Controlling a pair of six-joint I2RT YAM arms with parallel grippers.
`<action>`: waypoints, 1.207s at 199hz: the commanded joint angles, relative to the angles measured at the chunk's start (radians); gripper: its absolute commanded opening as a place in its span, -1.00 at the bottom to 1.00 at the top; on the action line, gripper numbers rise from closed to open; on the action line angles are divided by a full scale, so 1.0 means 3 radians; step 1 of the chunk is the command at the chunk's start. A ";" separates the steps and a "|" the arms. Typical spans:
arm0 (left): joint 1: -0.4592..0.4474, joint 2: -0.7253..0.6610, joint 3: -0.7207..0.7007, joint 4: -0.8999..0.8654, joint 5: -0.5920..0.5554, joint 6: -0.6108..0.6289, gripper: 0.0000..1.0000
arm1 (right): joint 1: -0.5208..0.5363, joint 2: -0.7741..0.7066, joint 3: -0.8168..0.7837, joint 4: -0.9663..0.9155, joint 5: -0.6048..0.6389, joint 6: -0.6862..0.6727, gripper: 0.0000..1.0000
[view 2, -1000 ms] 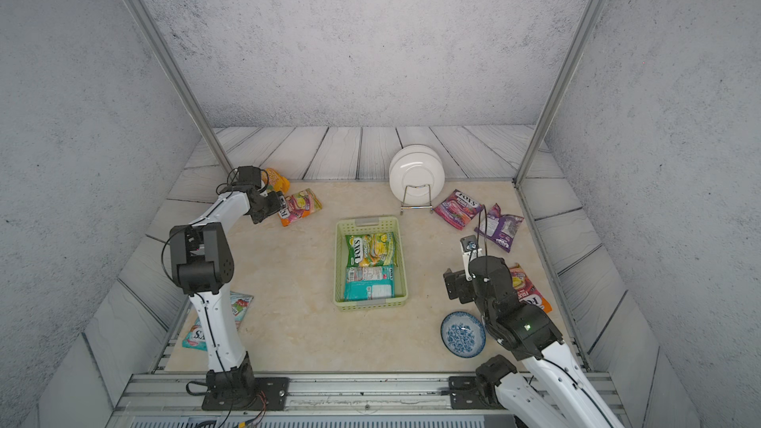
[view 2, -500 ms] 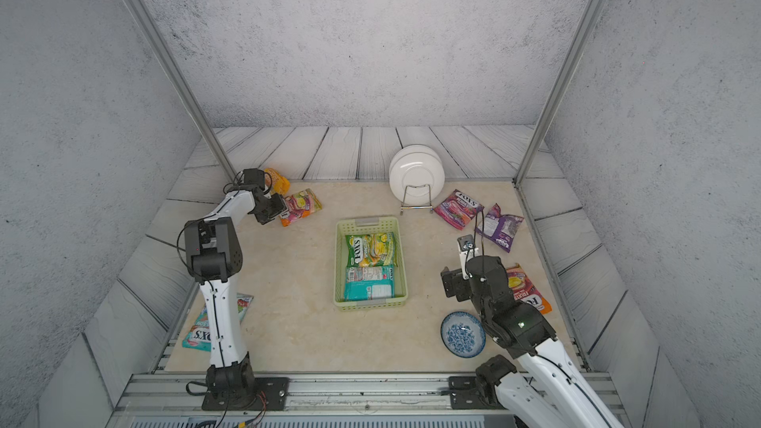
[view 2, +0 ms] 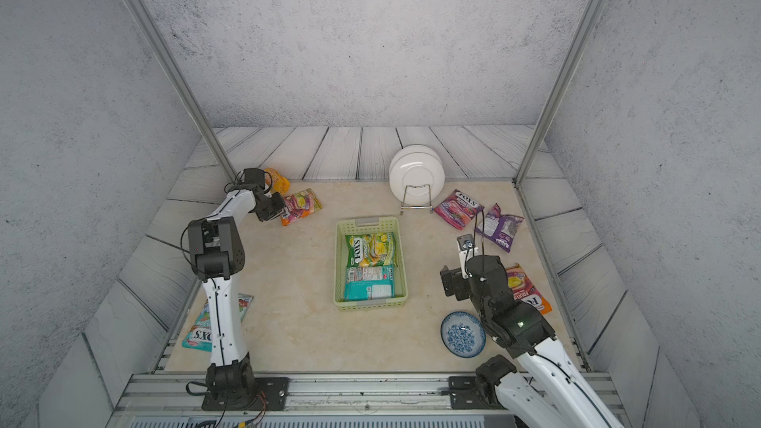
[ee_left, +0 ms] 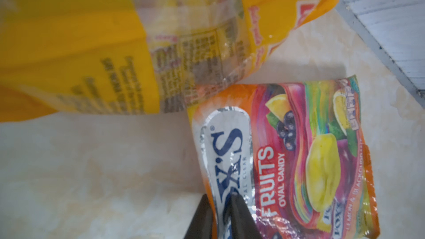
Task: Put the candies in the basket
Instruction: Pick up the candy at the center of the board, then place the candy in the basket.
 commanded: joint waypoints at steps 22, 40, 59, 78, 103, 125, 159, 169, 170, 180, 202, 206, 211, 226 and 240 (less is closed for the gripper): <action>0.0005 -0.0276 -0.0177 0.0024 0.0156 -0.0006 -0.94 | -0.0007 -0.0024 -0.0024 0.0032 0.0038 -0.0019 0.99; 0.0007 -0.0462 -0.0301 0.0099 0.0281 -0.0045 -0.96 | -0.0007 -0.0032 -0.0025 0.0049 -0.0021 -0.0015 1.00; -0.0008 -0.0628 -0.0419 0.0174 0.0435 -0.0135 -1.00 | -0.0008 -0.0053 -0.0023 0.0045 -0.0003 -0.0018 0.99; -0.0051 -0.0877 -0.0568 0.0294 0.0547 -0.0087 -1.00 | -0.0010 -0.0073 -0.0034 0.0048 0.0034 -0.0020 0.99; -0.0104 -0.1120 -0.0654 0.0364 0.0640 -0.0068 -1.00 | -0.0008 -0.0108 -0.0040 0.0070 -0.0034 -0.0019 1.00; -0.0169 -0.1345 -0.0714 0.0371 0.0663 -0.0073 -0.99 | -0.0004 -0.0125 -0.0041 0.0059 0.0044 -0.0024 1.00; -0.0257 -0.1739 -0.0859 0.0420 0.0651 -0.0082 -0.99 | -0.0007 -0.0151 -0.0051 0.0089 -0.0031 -0.0023 0.99; -0.0295 -0.1878 -0.0933 0.0504 0.0643 -0.0108 -0.99 | -0.0008 -0.0150 -0.0054 0.0080 0.0021 -0.0024 1.00; -0.0300 -0.1878 -0.0946 0.0507 0.0642 -0.0107 -1.00 | -0.0009 -0.0149 -0.0054 0.0082 0.0027 -0.0024 1.00; -0.0355 -0.1995 -0.0977 0.0525 0.0616 -0.0083 -1.00 | -0.0009 -0.0141 -0.0052 0.0083 0.0027 -0.0026 1.00; -0.0476 -0.2174 -0.1061 0.0567 0.0640 -0.0147 -1.00 | -0.0009 -0.0141 -0.0054 0.0103 -0.0046 -0.0027 1.00; -0.0499 -0.2201 -0.1091 0.0589 0.0661 -0.0178 -1.00 | -0.0007 -0.0143 -0.0052 0.0092 -0.0038 -0.0028 0.99; -0.0532 -0.2237 -0.1120 0.0612 0.0681 -0.0213 -1.00 | -0.0009 -0.0139 -0.0048 0.0085 -0.0012 -0.0024 1.00; -0.0649 -0.2356 -0.1193 0.0651 0.0690 -0.0227 -1.00 | -0.0007 -0.0130 -0.0049 0.0074 0.0049 -0.0025 1.00; -0.0749 -0.2450 -0.1250 0.0656 0.0695 -0.0233 -1.00 | -0.0005 -0.0122 -0.0053 0.0086 0.0010 -0.0024 1.00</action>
